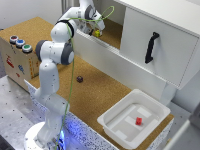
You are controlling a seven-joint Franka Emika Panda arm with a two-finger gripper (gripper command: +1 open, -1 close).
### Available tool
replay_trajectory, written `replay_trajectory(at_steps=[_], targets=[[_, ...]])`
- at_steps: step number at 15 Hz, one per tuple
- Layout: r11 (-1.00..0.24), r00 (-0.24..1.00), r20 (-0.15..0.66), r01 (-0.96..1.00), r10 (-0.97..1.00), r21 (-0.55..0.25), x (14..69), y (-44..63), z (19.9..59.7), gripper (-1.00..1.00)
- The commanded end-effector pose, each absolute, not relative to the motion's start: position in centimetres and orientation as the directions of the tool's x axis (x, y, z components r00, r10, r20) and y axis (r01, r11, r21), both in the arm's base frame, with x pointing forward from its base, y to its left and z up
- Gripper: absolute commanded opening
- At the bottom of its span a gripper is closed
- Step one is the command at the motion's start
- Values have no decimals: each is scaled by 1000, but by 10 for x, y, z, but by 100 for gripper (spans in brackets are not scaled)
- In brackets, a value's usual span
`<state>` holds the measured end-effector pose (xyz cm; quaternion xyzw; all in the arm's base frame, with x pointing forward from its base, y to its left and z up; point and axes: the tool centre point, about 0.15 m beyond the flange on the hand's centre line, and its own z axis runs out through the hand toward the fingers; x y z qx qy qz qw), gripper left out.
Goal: Place the yellow object inside the left cabinet
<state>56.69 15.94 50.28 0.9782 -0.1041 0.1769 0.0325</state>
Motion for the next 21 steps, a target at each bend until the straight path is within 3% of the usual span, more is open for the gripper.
replay_trajectory(at_steps=[1,7,14,21], targets=[[-978,887,414,-157,-202,-141,462,98,452,100],[-996,938,337,-58,-80,-73,414,86,388,100],[-990,974,184,137,128,-35,380,103,303,100],[-976,972,94,217,216,-7,348,164,263,100]])
